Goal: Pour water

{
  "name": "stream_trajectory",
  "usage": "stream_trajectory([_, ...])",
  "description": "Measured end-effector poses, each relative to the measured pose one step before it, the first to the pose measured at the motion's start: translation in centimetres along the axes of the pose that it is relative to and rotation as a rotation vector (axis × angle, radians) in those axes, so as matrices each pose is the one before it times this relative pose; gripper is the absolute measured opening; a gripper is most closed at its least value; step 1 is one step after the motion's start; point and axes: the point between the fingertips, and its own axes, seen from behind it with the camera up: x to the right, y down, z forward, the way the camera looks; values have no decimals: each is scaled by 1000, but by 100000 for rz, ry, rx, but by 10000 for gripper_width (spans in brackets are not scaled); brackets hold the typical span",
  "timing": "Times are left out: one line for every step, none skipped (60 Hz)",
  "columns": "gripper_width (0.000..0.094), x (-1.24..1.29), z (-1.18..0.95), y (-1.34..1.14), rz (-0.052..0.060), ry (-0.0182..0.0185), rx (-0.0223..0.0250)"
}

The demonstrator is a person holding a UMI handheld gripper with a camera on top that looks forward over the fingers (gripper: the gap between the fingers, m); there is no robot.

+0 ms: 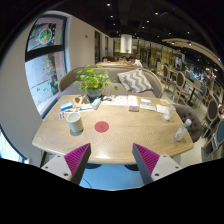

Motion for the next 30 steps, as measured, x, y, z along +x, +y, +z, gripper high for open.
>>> stream_trajectory([860,107,25,9,275,72,98])
stream_trajectory([861,309,70,39,105,71,62])
stream_trajectory([862,1531,492,106,-72,-167,24])
stream_trajectory([862,748,267,72,-2,-80,26])
stream_trajectory([861,800,246,80,3,-15,110])
stream_trajectory([860,834,237,76,-21,24,237])
stream_trajectory([860,-2726,-886,-93,354,493,62])
stream_trajectory([861,1995,418,100,-127,170,167])
stream_trajectory([859,2345,489,357,-258,-247,229])
stream_trajectory([860,965,197,190,-103,10,19])
stream_trajectory([861,945,174,220,-115,-19,-4])
stream_trajectory([860,930,201,221,-101,-40,23])
stream_trajectory([860,931,225,265,-65,42,-16])
stream_trajectory([860,915,194,295,-37,107,-98])
stream_trajectory([859,953,74,471,-98,137,-201])
stream_trajectory([857,955,193,343,-116,127,-211])
stream_trajectory([858,923,211,319,-123,72,-105])
stream_trajectory([857,939,192,296,-109,52,29])
stream_trajectory([857,973,193,335,-80,172,100])
stream_trajectory([858,1002,240,294,-9,307,146])
stream_trajectory([859,1063,254,308,57,451,157])
stream_trajectory([858,1075,305,322,111,529,159])
stream_trajectory([857,1107,294,355,137,500,93])
stream_trajectory([857,1086,291,413,89,416,-86])
stream_trajectory([858,1062,333,423,64,362,-207])
stream_trajectory([857,1057,358,430,96,337,-200])
stream_trajectory([859,1063,375,371,201,378,-149])
stream_trajectory([858,1058,385,328,354,422,-116])
stream_trajectory([858,1077,377,336,491,416,-69])
stream_trajectory([858,1007,424,267,494,320,-29])
